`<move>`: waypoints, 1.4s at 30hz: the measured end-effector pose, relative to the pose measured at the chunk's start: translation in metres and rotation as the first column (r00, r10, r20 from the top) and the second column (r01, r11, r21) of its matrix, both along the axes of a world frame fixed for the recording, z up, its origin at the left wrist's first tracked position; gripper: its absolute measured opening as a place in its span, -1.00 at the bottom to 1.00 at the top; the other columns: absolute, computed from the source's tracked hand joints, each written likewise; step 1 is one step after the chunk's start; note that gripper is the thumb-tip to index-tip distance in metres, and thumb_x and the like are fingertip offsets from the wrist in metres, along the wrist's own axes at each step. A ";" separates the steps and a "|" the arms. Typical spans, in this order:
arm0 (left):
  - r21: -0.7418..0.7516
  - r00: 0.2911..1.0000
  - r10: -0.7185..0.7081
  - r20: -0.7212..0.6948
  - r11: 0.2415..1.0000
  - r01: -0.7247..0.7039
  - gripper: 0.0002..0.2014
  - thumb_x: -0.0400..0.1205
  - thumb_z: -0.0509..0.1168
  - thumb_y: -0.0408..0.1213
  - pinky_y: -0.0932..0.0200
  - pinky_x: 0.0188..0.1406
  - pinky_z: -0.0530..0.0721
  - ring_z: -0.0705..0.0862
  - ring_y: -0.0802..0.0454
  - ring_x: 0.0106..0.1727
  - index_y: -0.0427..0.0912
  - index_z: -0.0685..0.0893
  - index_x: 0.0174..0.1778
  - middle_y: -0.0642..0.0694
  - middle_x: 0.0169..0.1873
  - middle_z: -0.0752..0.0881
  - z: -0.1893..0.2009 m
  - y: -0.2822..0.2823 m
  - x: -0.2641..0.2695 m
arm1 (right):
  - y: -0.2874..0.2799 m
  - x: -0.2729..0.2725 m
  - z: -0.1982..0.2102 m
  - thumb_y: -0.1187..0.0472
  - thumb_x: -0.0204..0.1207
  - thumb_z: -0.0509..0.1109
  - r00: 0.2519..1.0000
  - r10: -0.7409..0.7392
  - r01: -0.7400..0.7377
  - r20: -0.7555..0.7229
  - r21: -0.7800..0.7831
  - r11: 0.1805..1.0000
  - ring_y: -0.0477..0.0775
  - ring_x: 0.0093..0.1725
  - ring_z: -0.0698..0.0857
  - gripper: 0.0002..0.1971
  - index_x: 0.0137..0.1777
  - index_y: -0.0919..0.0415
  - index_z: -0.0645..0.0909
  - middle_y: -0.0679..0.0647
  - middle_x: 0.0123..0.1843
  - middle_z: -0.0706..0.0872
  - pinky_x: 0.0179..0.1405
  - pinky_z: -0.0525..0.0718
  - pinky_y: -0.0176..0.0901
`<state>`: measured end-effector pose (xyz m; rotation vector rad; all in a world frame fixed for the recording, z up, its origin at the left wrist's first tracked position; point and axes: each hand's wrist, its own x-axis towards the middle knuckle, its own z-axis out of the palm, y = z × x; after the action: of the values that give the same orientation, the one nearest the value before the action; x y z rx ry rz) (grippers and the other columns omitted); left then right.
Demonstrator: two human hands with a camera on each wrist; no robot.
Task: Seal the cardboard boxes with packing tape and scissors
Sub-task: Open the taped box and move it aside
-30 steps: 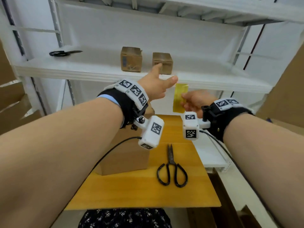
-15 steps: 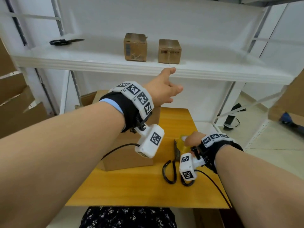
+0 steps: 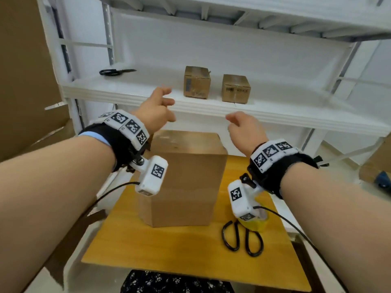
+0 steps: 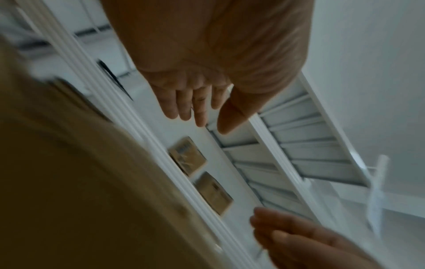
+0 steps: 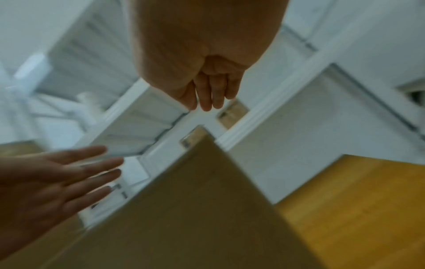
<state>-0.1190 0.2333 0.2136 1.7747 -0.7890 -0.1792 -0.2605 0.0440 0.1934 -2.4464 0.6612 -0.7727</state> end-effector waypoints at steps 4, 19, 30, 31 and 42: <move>0.092 0.993 0.016 -0.115 0.996 -0.006 -0.05 0.48 0.45 -0.48 0.09 0.39 0.30 0.20 -0.13 0.65 0.04 0.08 0.70 -0.18 0.67 0.16 -0.018 0.047 0.021 | 0.060 0.033 0.012 0.13 0.74 0.13 0.913 0.266 -0.301 -0.310 -0.070 0.951 0.15 0.66 0.32 -0.44 0.73 0.08 0.20 0.08 0.72 0.30 0.59 0.28 -0.05; 0.479 0.975 -0.220 -0.038 0.852 0.211 0.41 0.23 0.70 -0.09 0.03 0.63 0.12 0.12 -0.08 0.68 0.04 -0.31 0.69 -0.12 0.70 0.07 -0.044 0.048 0.032 | 0.101 0.053 -0.001 -0.59 0.49 -0.32 0.647 -0.041 -0.217 -0.761 -0.235 0.948 0.28 0.73 0.14 0.04 0.76 0.17 0.00 0.27 0.76 0.09 0.67 0.12 0.28; 0.633 0.958 -0.165 0.235 0.774 -0.022 0.49 -0.03 0.45 0.32 -0.35 0.62 -0.23 0.00 -0.08 0.71 0.00 -0.33 0.68 -0.16 0.69 0.10 -0.052 0.048 0.037 | 0.121 0.068 -0.016 -0.36 0.67 -0.29 0.707 0.167 -0.433 -0.687 -0.234 0.870 0.21 0.74 0.08 -0.14 0.75 0.27 0.06 0.26 0.75 0.13 0.72 0.02 0.14; 0.642 0.958 -0.165 0.233 0.766 -0.024 0.50 -0.04 0.45 0.33 -0.34 0.61 -0.26 -0.02 -0.09 0.71 0.00 -0.34 0.68 -0.19 0.69 0.06 -0.052 0.048 0.037 | 0.121 0.068 -0.018 -0.33 0.70 -0.29 0.713 0.195 -0.442 -0.673 -0.217 0.870 0.19 0.75 0.05 -0.18 0.75 0.26 0.07 0.24 0.76 0.11 0.73 -0.01 0.12; 0.655 0.958 -0.131 0.254 0.752 -0.071 0.49 0.05 0.53 0.34 -0.32 0.59 -0.33 0.04 -0.04 0.71 0.00 -0.35 0.67 -0.13 0.69 0.14 -0.048 0.045 0.030 | 0.100 0.050 -0.019 -0.20 0.77 -0.25 0.679 0.395 -0.577 -0.618 -0.118 0.808 0.06 0.77 -0.10 -0.42 0.76 -0.14 -0.14 -0.04 0.79 -0.01 0.72 -0.10 0.25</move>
<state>-0.0886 0.2779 0.1656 2.5079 -1.0481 -0.2490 -0.2102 0.1436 0.1747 -2.9650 0.0193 0.1144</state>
